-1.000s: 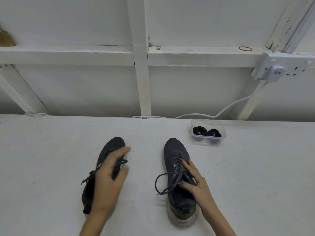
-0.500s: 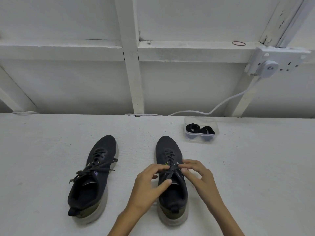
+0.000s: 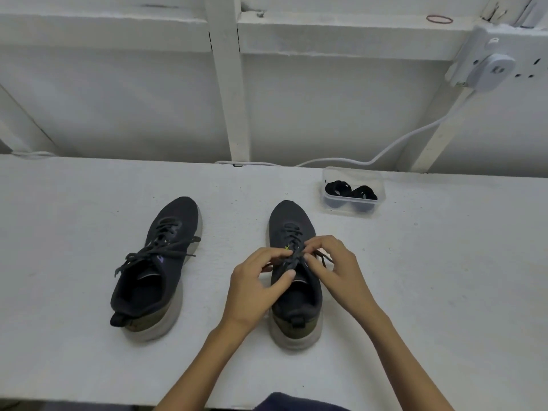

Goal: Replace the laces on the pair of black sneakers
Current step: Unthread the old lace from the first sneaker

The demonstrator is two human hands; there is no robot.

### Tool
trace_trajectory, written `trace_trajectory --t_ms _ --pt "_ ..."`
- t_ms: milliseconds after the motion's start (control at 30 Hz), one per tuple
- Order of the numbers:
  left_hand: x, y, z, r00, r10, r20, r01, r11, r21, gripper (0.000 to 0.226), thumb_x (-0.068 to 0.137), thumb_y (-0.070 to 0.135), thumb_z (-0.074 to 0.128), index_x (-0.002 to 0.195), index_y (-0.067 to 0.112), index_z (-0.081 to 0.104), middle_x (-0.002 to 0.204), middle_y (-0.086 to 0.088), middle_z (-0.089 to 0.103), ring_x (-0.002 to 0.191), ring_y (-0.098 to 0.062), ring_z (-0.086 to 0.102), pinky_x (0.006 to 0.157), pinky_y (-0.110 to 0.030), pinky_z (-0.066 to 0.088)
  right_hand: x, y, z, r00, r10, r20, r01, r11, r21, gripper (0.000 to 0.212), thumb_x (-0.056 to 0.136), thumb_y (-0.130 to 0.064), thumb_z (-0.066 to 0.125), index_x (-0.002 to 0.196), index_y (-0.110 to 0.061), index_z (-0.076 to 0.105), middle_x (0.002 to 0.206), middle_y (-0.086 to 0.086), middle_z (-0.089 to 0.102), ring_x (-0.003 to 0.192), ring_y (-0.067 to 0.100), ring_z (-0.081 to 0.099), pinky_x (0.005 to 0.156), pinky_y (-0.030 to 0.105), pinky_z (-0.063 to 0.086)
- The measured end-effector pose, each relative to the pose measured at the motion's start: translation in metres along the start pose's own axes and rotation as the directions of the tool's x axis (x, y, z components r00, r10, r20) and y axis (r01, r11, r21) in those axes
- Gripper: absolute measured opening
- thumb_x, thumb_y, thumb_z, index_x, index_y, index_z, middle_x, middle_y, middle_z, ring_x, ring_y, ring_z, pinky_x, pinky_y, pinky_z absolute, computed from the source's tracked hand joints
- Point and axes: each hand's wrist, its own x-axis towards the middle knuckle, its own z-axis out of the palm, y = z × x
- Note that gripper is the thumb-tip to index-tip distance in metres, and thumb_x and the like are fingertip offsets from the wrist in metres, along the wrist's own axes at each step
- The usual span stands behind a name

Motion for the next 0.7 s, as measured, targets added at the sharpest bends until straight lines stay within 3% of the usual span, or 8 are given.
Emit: trace_trajectory --t_ms 200,467,633,700 --pt "0.001 0.000 0.003 0.999 0.047 0.010 -0.047 0.995 0.089 0.037 0.079 0.030 0.075 0.115 0.029 0.065 0.111 0.017 0.063 0.107 -0.007 0.062 0.086 -0.031 0.056 0.000 -0.003 0.000 1.000 0.003 -0.017 -0.002 1.000 0.030 0.004 0.085 -0.022 0.059 0.086 -0.022 0.063 0.094 -0.013 0.063 0.099 0.013 0.058 0.083 0.015 0.041" --pt "0.000 0.000 0.005 0.999 0.050 -0.008 -0.049 0.996 0.079 0.035 0.081 0.021 0.077 0.114 0.028 0.067 0.111 0.017 0.064 0.107 -0.008 0.062 0.086 -0.032 0.056 0.011 -0.009 -0.021 0.998 -0.068 0.015 0.070 0.989 -0.130 0.002 0.085 -0.025 0.056 0.084 -0.024 0.058 0.099 -0.016 0.063 0.103 0.010 0.055 0.085 0.031 0.045" --pt "-0.001 0.000 0.003 1.000 0.030 -0.006 -0.030 0.999 0.037 0.035 0.080 0.018 0.078 0.113 0.026 0.068 0.110 0.015 0.066 0.107 -0.009 0.063 0.087 -0.030 0.056 0.018 -0.008 -0.036 0.994 0.098 -0.051 -0.096 0.995 0.034 0.011 0.091 -0.011 0.062 0.085 -0.020 0.065 0.093 -0.012 0.070 0.093 0.003 0.063 0.078 0.009 0.044" --pt "-0.001 0.001 0.000 1.000 0.007 0.003 -0.007 1.000 0.007 0.036 0.080 0.016 0.079 0.113 0.025 0.069 0.109 0.014 0.067 0.107 -0.008 0.063 0.088 -0.027 0.055 0.019 -0.007 -0.044 0.986 0.160 0.052 -0.165 0.977 0.134 0.010 0.090 -0.004 0.064 0.083 -0.012 0.065 0.091 -0.004 0.073 0.089 0.008 0.066 0.080 0.015 0.047"
